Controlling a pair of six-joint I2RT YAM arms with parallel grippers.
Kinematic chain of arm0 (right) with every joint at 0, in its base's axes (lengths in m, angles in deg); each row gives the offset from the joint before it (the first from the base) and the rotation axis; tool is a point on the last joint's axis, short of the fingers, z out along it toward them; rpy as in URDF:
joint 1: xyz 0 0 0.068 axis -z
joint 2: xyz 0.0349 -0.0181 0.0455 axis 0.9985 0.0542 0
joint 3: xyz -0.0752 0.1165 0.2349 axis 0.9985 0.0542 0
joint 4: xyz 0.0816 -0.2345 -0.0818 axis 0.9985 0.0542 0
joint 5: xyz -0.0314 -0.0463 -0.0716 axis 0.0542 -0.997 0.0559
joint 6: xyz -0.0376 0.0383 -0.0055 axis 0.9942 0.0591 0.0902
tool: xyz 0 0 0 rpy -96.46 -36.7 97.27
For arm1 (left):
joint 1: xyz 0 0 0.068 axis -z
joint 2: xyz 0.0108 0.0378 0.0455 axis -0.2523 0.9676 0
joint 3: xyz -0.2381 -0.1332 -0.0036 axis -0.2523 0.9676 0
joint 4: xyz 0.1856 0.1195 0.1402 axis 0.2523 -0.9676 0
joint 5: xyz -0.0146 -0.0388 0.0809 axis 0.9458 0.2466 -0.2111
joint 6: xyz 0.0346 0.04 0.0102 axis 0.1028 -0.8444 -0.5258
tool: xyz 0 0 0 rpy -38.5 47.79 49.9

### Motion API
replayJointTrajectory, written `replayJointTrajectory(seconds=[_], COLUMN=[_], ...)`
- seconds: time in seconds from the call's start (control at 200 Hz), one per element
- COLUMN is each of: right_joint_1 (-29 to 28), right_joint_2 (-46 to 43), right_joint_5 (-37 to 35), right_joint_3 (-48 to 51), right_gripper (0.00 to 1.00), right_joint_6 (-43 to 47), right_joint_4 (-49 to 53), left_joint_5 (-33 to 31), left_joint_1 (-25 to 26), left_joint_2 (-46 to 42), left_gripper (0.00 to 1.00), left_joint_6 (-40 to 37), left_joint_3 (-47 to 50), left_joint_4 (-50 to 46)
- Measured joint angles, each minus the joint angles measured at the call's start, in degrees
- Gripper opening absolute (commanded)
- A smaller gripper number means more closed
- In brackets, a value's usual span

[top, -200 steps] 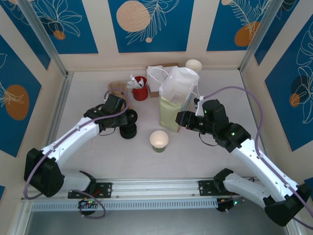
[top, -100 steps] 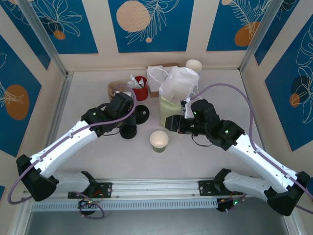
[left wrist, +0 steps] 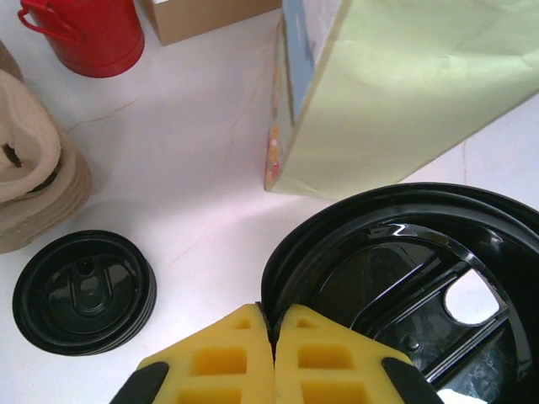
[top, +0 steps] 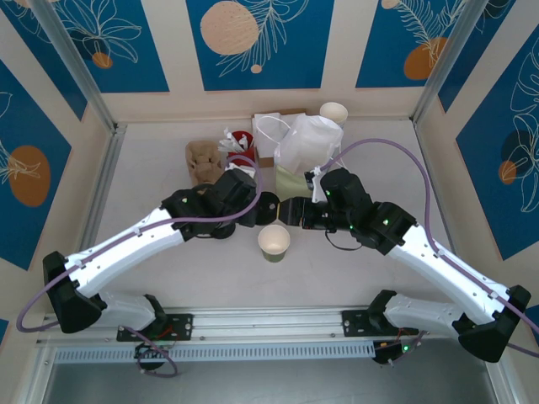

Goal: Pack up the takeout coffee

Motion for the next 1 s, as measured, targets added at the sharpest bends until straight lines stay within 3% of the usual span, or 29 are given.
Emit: replayJointTrajectory(seconds=[0.55,0.9,1.0], right_joint_1=[-0.3,1.6,2.5], right_joint_2=[0.9,0.9,0.9], right_joint_5=[-5.2,-5.1,-4.8], right_joint_3=[-0.3,-0.2,0.3], right_gripper=[0.50,0.18,0.12], right_joint_6=[0.0,0.0,0.0], right_joint_4=[2.8,2.8,3.1], left_joint_5=[-0.1,-0.1,0.0], left_joint_1=[4.0,5.2,5.3], left_joint_2=[3.5,3.5,3.5], left_gripper=[0.05,0.05,0.14], left_joint_6=[-1.4,-2.6,-3.1], left_joint_3=[-4.0,-5.8,-5.9], left_joint_4=[0.1,0.1,0.6])
